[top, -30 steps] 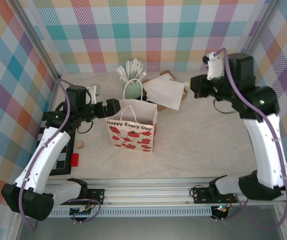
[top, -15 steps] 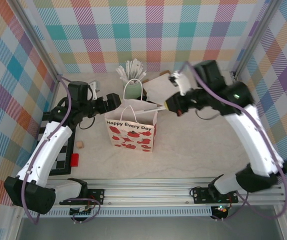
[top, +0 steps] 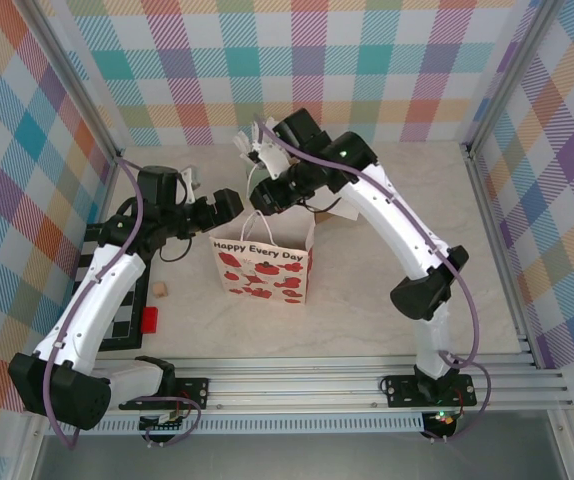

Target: Pack the takeout coffee

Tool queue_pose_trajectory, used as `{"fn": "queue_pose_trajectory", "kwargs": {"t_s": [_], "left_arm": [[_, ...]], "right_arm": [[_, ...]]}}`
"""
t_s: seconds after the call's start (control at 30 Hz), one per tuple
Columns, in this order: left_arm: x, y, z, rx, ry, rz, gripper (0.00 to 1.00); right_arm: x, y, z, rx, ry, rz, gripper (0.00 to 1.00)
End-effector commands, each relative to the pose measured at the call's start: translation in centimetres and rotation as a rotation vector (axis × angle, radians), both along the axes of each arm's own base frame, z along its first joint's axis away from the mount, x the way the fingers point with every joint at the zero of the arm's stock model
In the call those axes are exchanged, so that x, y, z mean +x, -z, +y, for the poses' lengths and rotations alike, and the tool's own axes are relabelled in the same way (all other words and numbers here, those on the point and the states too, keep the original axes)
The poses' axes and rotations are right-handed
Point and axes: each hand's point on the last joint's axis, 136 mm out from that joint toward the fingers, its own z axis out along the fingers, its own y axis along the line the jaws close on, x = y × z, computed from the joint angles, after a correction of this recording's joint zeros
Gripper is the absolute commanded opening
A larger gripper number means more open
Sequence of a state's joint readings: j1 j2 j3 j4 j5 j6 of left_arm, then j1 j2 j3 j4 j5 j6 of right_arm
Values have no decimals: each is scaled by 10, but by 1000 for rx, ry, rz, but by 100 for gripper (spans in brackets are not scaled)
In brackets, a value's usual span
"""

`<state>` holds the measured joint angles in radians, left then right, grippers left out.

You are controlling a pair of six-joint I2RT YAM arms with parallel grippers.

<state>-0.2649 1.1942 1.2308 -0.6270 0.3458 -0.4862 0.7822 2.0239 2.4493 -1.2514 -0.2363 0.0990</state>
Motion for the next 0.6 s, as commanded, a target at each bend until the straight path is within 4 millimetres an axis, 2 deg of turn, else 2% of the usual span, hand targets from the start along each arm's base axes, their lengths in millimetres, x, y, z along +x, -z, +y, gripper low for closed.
{"fn": "queue_pose_trajectory", "kwargs": {"t_s": [0.0,0.13,0.2,0.27,0.37,0.43,0.53,0.57], "left_arm": [[-3,-1,4,-4,-13,-6,100],[-5,7,-2,-16,22,21,100],[-8,10,-7,-26,40,31,100],[-11,11,-13,-41,57,35,100],[-15,6,-23,-71,80,24,100],[-18,4,-29,-87,93,25,100],[-22,3,-36,-98,95,32,100],[-23,4,-38,-105,93,36,100]], "right_arm": [[-1,-22,-18,-6,68,-46,47],[2,-45,-52,37,133,-87,57],[13,-50,-80,55,217,-109,61],[32,-46,-119,102,353,-107,66],[64,-10,-182,173,653,-36,81],[77,24,-216,233,826,51,98],[94,79,-247,301,1008,216,100],[99,98,-249,313,1030,263,100]]}}
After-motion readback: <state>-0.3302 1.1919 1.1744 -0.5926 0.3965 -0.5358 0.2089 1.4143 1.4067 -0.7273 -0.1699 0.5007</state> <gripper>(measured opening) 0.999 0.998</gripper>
